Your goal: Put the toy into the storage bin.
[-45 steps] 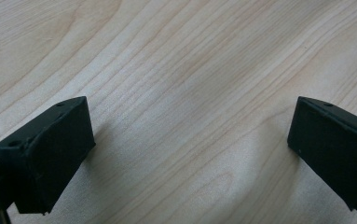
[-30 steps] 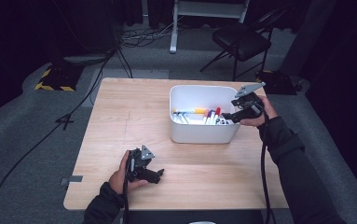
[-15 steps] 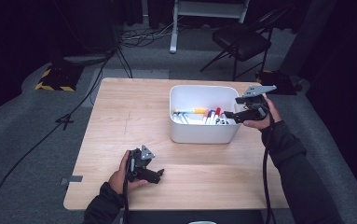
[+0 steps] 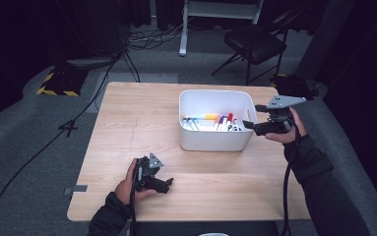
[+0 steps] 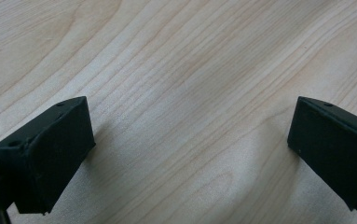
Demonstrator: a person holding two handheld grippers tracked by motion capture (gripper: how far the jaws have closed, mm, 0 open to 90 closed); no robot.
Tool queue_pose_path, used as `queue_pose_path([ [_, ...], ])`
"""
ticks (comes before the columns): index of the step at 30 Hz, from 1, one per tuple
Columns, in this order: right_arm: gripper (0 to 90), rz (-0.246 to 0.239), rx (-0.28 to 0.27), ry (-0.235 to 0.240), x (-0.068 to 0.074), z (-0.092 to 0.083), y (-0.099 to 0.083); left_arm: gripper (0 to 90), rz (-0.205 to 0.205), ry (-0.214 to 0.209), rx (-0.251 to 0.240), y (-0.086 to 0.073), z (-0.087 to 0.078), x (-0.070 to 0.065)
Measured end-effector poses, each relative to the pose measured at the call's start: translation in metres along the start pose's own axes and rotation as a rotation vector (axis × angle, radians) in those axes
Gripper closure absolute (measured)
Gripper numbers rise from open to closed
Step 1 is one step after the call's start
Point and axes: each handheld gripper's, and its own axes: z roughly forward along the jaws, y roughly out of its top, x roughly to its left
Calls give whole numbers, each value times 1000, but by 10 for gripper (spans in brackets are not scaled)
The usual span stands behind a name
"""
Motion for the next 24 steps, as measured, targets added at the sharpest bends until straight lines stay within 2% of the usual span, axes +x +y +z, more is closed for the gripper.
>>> queue_pose_path([
  [12,203,-28,-39,1,15,-21,-16,5,0,0,0,0,0,0],
  [13,204,-41,-46,2,15,-22,-18,5,0,0,0,0,0,0],
  [24,203,-38,-51,11,25,-33,-40,5,0,0,0,0,0,0],
])
